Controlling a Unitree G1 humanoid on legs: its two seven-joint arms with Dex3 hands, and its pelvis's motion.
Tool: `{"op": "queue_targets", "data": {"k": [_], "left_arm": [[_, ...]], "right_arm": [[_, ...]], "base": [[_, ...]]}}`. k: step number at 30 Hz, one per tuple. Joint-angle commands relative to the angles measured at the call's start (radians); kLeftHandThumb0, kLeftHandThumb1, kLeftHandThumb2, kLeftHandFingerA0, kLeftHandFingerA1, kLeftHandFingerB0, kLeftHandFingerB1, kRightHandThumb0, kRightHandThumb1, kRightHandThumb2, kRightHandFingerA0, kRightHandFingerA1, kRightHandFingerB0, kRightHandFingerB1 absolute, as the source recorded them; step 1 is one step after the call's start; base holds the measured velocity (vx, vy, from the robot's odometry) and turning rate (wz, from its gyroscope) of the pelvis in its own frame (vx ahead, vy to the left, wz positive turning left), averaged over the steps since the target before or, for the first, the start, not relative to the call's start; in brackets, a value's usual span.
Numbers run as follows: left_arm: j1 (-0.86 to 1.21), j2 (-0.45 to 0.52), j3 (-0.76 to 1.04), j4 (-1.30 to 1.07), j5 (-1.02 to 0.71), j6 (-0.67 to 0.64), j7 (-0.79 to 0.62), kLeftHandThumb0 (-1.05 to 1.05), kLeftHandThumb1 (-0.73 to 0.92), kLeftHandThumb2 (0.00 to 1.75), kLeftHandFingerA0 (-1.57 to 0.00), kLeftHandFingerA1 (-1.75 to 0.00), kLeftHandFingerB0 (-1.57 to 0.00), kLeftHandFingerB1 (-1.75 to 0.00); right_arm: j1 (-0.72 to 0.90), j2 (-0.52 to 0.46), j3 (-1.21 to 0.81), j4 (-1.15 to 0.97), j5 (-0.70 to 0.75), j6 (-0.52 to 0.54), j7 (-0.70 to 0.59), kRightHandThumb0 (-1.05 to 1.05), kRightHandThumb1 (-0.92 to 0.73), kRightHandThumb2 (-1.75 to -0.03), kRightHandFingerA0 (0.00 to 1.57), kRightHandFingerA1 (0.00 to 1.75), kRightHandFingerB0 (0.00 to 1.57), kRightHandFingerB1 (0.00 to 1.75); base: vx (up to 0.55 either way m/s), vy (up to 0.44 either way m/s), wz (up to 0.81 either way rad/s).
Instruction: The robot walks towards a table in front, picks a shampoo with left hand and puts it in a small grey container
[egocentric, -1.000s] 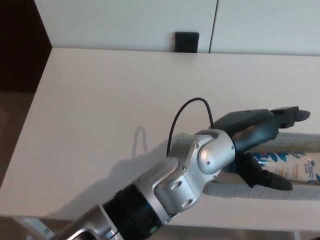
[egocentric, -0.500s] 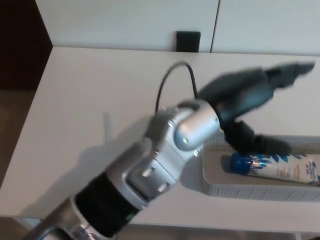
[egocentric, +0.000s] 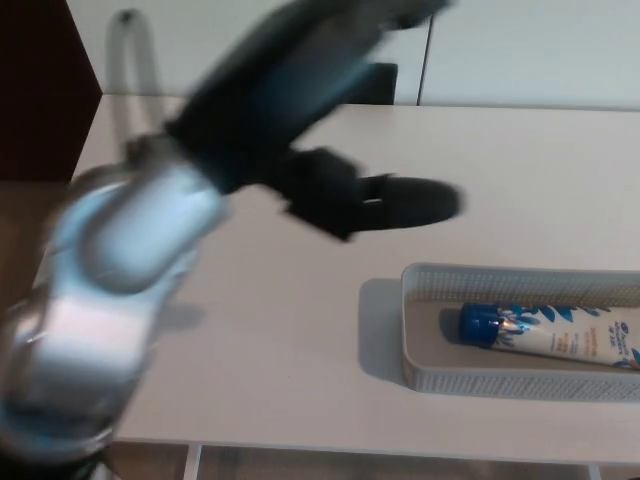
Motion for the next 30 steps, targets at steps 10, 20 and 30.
{"op": "queue_targets", "data": {"k": [10, 20, 30], "left_arm": [[1.07, 0.073, 0.702, -0.126, -0.627, -0.219, -0.485, -0.54, 0.42, 0.66, -0.22, -0.45, -0.13, -0.34], [1.347, 0.078, 0.823, 0.376, -0.607, -0.461, -0.7, -0.52, 0.47, 0.55, -0.51, -0.41, -0.39, -0.34], [1.314, 0.203, 0.683, 0.993, -0.263, -0.74, -0.421, -0.47, 0.5, 0.56, -0.94, -0.59, -0.8, -0.49]], "right_arm": [[0.145, -0.037, 0.038, 0.027, -0.036, 0.002, -0.013, -0.41, -0.7, -0.61, 0.63, 0.45, 0.56, 0.41], [0.127, -0.048, 0.026, 0.025, -0.018, 0.022, -0.007, -0.38, -0.69, -0.6, 0.62, 0.47, 0.55, 0.41], [0.17, -0.049, 0.026, 0.025, -0.014, 0.014, -0.011, -0.39, -0.7, -0.61, 0.63, 0.47, 0.56, 0.41]], "base": [[0.0, 0.0, 0.0], [0.0, 0.0, 0.0], [0.0, 0.0, 0.0]]}}
